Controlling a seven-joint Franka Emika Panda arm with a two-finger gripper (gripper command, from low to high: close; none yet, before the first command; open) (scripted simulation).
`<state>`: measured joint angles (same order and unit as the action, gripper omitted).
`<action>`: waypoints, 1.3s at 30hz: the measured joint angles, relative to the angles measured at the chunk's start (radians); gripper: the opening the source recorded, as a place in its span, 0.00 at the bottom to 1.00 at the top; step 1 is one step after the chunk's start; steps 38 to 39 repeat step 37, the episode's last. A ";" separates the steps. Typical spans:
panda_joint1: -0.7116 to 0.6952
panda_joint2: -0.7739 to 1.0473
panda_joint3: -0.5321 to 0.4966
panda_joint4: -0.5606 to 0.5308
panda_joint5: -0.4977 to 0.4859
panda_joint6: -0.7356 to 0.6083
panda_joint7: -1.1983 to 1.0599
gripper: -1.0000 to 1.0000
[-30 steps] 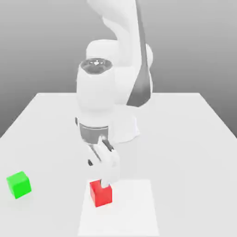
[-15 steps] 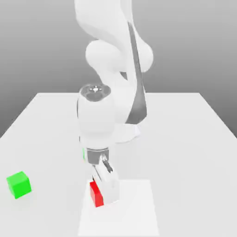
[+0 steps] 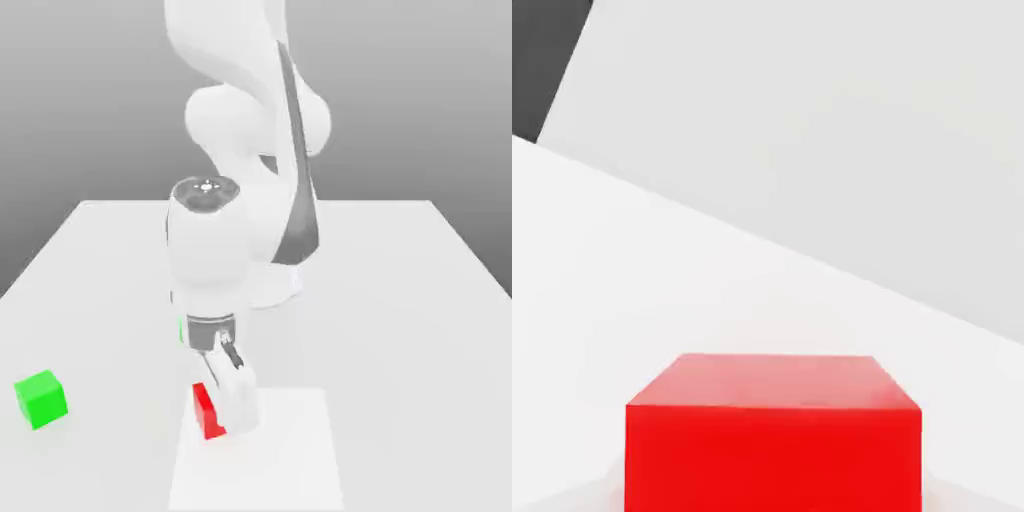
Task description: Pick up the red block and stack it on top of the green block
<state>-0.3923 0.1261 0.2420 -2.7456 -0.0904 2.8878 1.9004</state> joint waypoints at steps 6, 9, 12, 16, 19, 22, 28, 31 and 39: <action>-0.001 -0.083 0.018 -0.018 0.067 -0.070 -0.051 0.00; -0.001 -0.110 0.014 -0.025 0.081 -0.098 -0.048 0.00; -0.035 -0.112 -0.033 0.002 0.089 -0.126 0.046 0.00; -0.149 -0.105 -0.092 0.048 0.093 -0.165 0.204 0.00; -0.208 -0.098 -0.124 0.084 0.093 -0.193 0.327 0.00; -0.275 -0.091 -0.162 0.119 0.092 -0.222 0.450 0.00; -0.370 -0.052 -0.220 0.179 0.087 -0.242 0.650 0.00; -0.368 0.013 -0.223 0.186 0.083 -0.182 0.662 0.00; -0.365 0.105 -0.225 0.188 0.078 -0.096 0.666 1.00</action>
